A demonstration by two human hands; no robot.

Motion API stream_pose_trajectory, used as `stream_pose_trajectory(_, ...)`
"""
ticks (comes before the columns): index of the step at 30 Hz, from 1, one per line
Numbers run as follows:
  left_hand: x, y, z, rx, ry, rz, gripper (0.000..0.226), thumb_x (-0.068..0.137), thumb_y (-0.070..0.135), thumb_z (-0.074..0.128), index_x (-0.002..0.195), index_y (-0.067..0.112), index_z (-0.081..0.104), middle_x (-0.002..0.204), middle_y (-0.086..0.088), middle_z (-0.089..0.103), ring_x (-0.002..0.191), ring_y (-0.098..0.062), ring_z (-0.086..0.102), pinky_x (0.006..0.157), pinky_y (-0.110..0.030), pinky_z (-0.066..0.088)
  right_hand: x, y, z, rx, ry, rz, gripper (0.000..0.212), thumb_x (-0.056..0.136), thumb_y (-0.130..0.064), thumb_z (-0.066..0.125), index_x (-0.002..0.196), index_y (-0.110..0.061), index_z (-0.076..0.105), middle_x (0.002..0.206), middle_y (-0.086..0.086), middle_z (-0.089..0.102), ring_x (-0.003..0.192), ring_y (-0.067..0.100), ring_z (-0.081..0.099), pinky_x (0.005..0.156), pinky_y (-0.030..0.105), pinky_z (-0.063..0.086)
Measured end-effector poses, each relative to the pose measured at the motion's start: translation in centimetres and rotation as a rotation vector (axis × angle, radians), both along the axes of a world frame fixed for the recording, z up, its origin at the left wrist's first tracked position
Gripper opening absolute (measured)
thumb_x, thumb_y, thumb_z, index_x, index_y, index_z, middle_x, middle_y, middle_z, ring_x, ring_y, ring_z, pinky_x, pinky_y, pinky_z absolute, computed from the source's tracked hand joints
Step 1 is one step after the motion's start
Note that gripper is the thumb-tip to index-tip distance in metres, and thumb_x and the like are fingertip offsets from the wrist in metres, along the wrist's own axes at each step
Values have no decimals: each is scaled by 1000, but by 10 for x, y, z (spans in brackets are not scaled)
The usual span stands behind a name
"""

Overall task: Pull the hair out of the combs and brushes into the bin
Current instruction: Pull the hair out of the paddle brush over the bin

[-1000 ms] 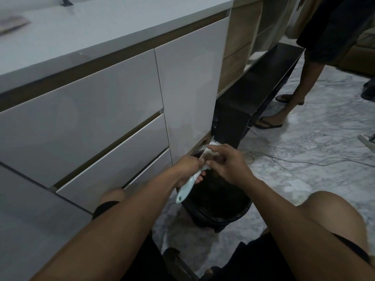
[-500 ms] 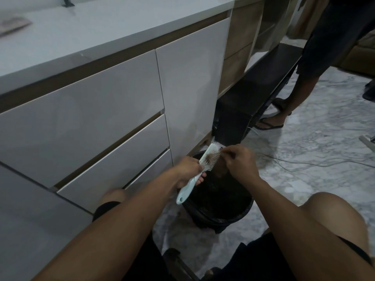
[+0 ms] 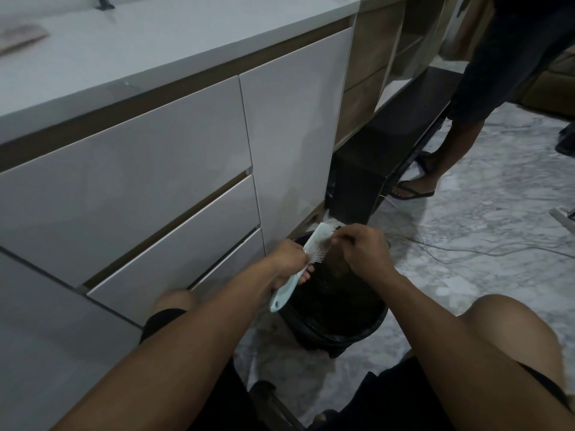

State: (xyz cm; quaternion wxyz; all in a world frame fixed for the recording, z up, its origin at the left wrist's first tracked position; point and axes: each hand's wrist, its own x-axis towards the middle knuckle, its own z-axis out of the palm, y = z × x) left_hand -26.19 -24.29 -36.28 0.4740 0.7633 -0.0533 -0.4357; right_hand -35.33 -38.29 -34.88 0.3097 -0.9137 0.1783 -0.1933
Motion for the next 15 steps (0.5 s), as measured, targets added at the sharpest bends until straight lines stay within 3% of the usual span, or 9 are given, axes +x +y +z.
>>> stream_pose_trajectory(2, 2, 2, 1, 4, 0, 12, 24, 99, 3, 44, 115, -10, 56, 75, -13, 59, 53, -16, 53, 40, -21, 45, -1, -7, 3, 80, -5, -111, 14, 85, -9, 65, 92, -12, 76, 90, 2, 74, 81, 10, 65, 69, 9, 40)
stream_pose_trajectory(5, 3, 3, 5, -20, 23, -6, 22, 99, 4, 45, 113, -8, 57, 77, -13, 61, 53, -15, 54, 41, -21, 46, -2, -15, 2, 100, 3, -152, 14, 85, -9, 65, 96, -11, 75, 93, 4, 74, 85, 13, 65, 72, 15, 41)
stream_pose_trajectory(8, 1, 1, 8, -39, 36, -21, 16, 99, 3, 45, 104, -4, 59, 76, -13, 61, 53, -16, 54, 43, -22, 47, -4, -7, 0, 140, 13, -19, 26, 84, -13, 70, 110, -16, 71, 102, 2, 70, 89, 10, 64, 69, 1, 40)
stream_pose_trajectory(10, 0, 0, 8, -50, 42, -25, 14, 98, 3, 45, 99, -1, 58, 76, -13, 61, 54, -17, 54, 44, -23, 47, -4, 0, -3, 138, 29, 90, 37, 80, -19, 74, 116, -19, 68, 106, 0, 65, 91, 9, 61, 73, 0, 40)
stream_pose_trajectory(15, -2, 0, 8, -52, 66, -52, 15, 99, 6, 46, 99, -2, 59, 78, -13, 61, 55, -16, 54, 43, -22, 46, -2, 4, -2, 28, -11, 58, 14, 79, -15, 74, 93, -12, 77, 94, 3, 72, 82, 11, 64, 79, 26, 53)
